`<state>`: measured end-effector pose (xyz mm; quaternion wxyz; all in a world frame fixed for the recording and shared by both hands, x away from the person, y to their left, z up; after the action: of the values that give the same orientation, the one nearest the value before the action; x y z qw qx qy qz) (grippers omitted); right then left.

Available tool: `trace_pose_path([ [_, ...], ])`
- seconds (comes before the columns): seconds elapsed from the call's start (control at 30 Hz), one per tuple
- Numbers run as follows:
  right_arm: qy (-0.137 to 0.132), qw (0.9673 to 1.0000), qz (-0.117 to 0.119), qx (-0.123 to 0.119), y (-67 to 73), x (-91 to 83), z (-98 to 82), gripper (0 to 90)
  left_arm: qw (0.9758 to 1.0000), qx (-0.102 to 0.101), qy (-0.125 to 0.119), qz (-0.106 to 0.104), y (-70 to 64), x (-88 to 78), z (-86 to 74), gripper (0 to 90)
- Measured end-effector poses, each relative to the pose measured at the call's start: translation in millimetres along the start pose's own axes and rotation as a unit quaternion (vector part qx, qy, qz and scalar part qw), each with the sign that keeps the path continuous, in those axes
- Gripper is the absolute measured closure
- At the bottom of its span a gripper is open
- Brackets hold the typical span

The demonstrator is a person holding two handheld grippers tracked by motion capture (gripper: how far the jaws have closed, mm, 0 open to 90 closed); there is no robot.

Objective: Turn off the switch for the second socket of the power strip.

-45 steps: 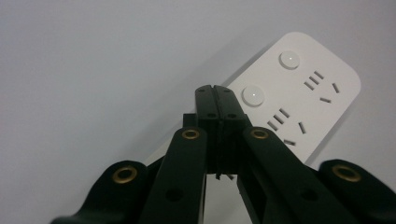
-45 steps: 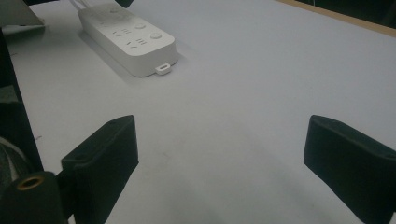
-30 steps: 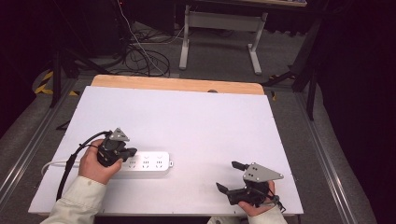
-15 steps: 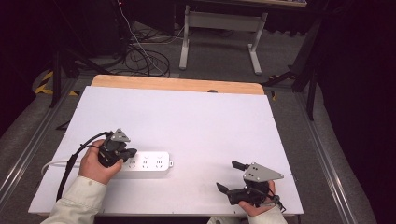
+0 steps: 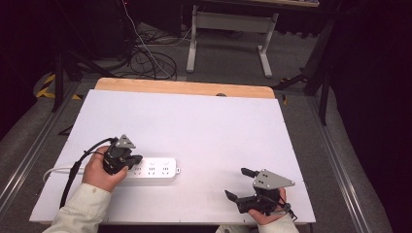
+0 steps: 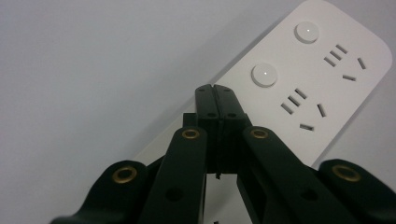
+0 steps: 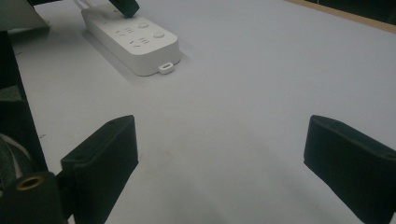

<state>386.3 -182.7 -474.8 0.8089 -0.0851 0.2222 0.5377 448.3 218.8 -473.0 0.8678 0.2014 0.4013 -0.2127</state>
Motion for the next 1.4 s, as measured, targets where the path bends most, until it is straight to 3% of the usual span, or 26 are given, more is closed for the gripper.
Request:
trace_pose_path([
  [0.4,0.001,1.0000,0.000,-0.001,0.1,0.3,0.0,10.5,0.9999,0.010,-0.005,0.011,-3.5,-0.5,-0.9,90.0],
  [1.1,0.003,1.0000,-0.001,0.001,0.0,1.0,-0.7,10.5,0.9999,0.002,-0.003,0.015,-4.1,0.5,-1.6,90.0],
  [1.23,0.002,1.0000,0.000,0.002,0.0,0.7,-0.8,10.5,0.9999,0.003,-0.012,0.010,-3.1,-2.9,0.1,90.0],
  [1.37,0.001,1.0000,-0.002,0.003,-0.9,0.4,-1.0,10.5,0.9998,0.008,-0.011,0.018,-4.4,-3.4,1.7,90.0],
  [1.4,0.001,1.0000,-0.002,0.006,-1.0,0.2,-0.9,10.5,0.9996,0.002,-0.022,0.016,-2.7,-7.3,3.8,90.0],
])
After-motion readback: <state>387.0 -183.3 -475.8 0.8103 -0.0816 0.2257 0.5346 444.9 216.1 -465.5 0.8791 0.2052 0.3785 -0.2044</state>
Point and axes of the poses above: each handheld gripper's, and its own axes: x roughly forward along the jaws, z roughly out of its top, y roughly to its left, the point moved 3 cm from there along x, roughly forward along the jaws, and after that the axes turned 14 degrees about z, right-handed, at the moved point
